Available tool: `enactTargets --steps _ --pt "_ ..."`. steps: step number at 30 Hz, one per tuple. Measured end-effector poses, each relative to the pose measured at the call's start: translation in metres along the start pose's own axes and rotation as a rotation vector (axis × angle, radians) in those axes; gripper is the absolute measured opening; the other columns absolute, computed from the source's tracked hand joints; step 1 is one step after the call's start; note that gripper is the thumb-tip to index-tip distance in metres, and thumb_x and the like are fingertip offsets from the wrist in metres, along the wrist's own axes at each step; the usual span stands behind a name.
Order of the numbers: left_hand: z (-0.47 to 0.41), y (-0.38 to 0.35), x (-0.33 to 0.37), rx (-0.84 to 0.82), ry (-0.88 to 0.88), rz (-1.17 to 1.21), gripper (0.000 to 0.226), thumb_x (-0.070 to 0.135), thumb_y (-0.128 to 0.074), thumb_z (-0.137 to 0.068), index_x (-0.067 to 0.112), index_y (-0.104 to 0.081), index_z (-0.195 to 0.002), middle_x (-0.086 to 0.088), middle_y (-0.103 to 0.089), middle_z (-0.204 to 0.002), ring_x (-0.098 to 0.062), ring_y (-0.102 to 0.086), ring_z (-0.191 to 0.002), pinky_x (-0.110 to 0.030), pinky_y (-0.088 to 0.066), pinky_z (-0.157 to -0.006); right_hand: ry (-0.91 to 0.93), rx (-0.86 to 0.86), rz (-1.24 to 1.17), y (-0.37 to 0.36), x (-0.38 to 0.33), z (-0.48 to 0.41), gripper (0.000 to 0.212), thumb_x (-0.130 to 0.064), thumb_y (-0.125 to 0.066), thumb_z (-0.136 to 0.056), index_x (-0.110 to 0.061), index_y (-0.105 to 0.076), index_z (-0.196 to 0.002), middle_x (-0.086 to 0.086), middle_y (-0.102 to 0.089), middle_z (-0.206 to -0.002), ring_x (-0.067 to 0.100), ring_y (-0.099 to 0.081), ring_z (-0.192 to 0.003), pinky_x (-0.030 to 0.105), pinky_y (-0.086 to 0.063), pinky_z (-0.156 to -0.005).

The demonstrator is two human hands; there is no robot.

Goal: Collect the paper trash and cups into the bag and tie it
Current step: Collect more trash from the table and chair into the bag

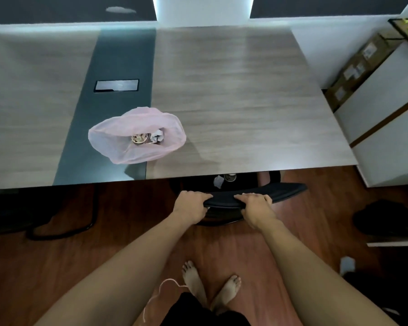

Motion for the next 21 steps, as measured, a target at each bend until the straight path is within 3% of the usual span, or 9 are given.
enactTargets --steps 13,21 --pt "0.081 -0.03 0.028 -0.01 -0.016 0.079 0.06 0.035 -0.063 -0.099 0.039 -0.052 -0.158 0.01 -0.054 -0.162 -0.014 -0.052 -0.148 -0.038 -0.038 -0.123 0.034 -0.013 0.05 -0.044 0.008 0.074 0.063 -0.027 -0.058 -0.107 -0.044 -0.043 -0.166 -0.006 -0.05 -0.168 0.025 -0.047 -0.151 0.047 -0.027 -0.126" --pt "0.136 -0.068 0.059 -0.032 -0.034 0.05 0.07 0.039 -0.047 -0.091 0.044 -0.045 -0.161 0.01 -0.05 -0.164 -0.013 -0.05 -0.148 -0.038 -0.038 -0.115 0.105 -0.039 0.07 -0.078 0.03 0.129 0.062 -0.021 -0.047 -0.113 -0.044 -0.035 -0.17 -0.004 -0.037 -0.177 0.029 -0.033 -0.162 0.05 -0.02 -0.13"
Point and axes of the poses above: each hand's wrist, its own z-axis away from the middle knuckle, its own y-axis out of the back of the hand, x = y × z, the point moved 1 cm from there along -z, towards the middle knuckle
